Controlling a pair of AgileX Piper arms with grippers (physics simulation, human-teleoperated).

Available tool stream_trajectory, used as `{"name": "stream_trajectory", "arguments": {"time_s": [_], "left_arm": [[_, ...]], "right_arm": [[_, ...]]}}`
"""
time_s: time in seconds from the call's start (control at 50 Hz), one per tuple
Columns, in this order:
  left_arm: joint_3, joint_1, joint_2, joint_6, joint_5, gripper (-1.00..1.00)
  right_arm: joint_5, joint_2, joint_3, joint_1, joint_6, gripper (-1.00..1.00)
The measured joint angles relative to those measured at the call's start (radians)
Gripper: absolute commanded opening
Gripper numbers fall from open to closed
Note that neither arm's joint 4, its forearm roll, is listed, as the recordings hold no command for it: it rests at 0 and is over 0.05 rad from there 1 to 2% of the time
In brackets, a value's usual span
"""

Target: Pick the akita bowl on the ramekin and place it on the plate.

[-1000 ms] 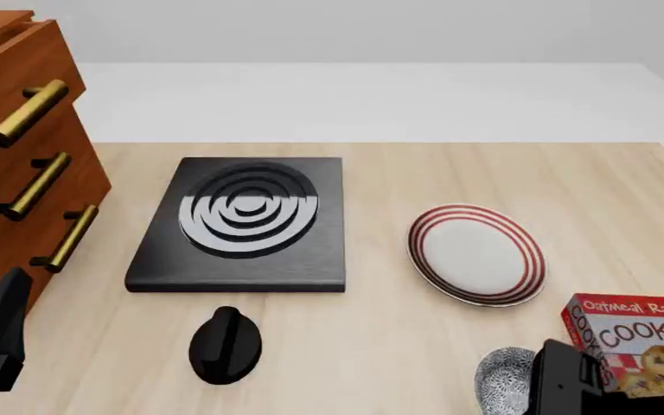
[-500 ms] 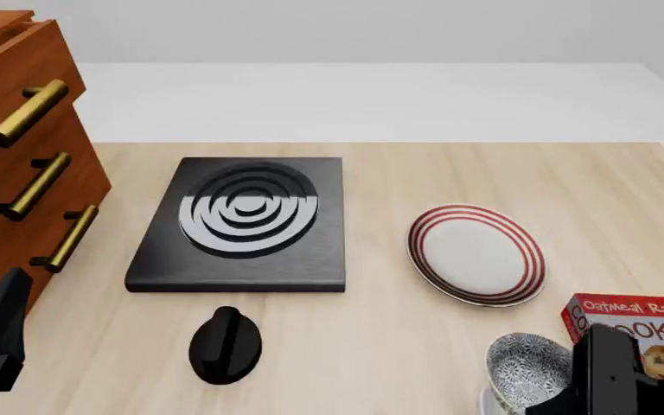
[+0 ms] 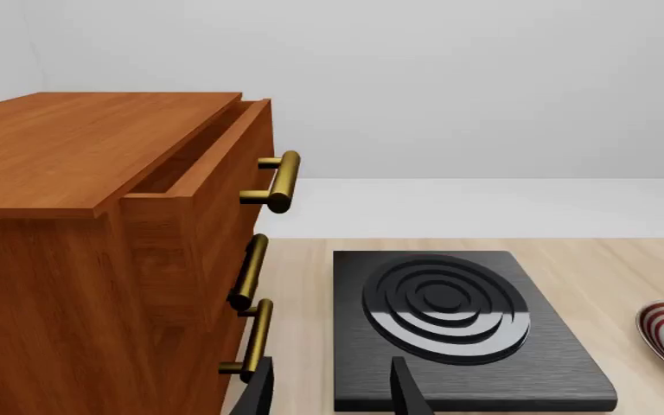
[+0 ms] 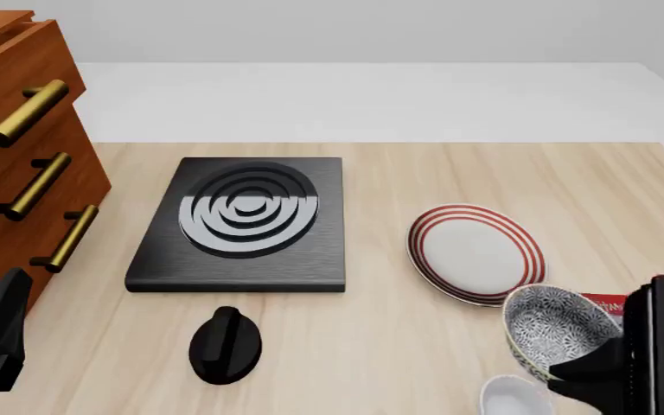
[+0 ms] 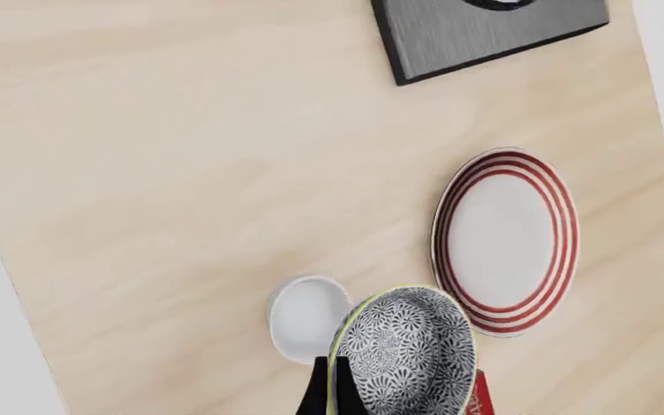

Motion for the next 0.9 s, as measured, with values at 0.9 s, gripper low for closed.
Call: {"name": "stream_trajectory", "arguments": {"time_s": [0.9], "left_arm": [[0.0, 0.0, 0.0, 0.0, 0.0, 1.0]], "right_arm": [[-0.176, 0.24, -0.15, -0.189, -0.05, -1.0]]}}
